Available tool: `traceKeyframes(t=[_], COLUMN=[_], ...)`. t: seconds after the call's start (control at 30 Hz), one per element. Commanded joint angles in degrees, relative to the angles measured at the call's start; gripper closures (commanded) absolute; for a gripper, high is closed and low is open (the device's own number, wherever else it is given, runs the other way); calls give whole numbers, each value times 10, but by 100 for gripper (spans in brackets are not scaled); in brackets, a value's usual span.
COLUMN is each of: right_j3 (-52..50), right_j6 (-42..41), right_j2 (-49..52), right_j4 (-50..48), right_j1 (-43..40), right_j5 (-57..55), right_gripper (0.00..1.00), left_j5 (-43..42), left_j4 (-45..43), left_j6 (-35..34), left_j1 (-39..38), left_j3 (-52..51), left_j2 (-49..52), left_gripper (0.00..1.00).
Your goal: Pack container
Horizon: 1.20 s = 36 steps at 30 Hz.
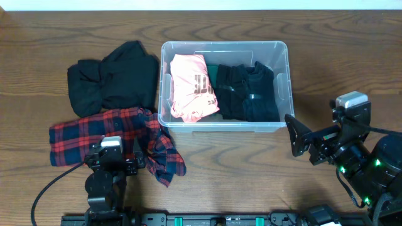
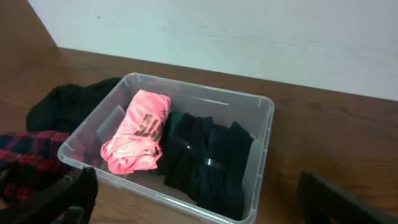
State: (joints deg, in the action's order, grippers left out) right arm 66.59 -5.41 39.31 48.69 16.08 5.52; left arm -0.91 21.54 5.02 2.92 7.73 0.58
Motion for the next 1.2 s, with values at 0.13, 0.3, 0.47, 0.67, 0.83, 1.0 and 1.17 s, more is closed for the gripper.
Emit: traceKeyframes(t=[0.13, 0.3, 0.47, 0.67, 0.83, 1.0, 1.17], right_j3=[2, 2, 0, 0, 0, 0, 0], right_j6=[7, 8, 17, 18, 24, 27, 27], right_j2=[1, 1, 1, 1, 1, 1, 1], right_j4=[0, 20, 54, 79, 79, 94, 116], right_j1=[-5, -5, -5, -5, -5, -5, -5], right_j5=[-10, -11, -123, -186, -187, -180, -177], right_gripper=[1, 1, 1, 1, 1, 1, 1], left_j5=[4, 4, 4, 4, 4, 4, 4], left_j4=[0, 0, 0, 0, 0, 0, 0], left_j6=[10, 10, 10, 10, 10, 10, 10], left_j1=[3, 3, 3, 3, 3, 3, 3], left_j3=[-13, -13, -13, -13, -13, -13, -13], left_j2=[-4, -4, -4, -4, -4, -4, -4], left_gripper=[2, 2, 2, 2, 2, 2, 2])
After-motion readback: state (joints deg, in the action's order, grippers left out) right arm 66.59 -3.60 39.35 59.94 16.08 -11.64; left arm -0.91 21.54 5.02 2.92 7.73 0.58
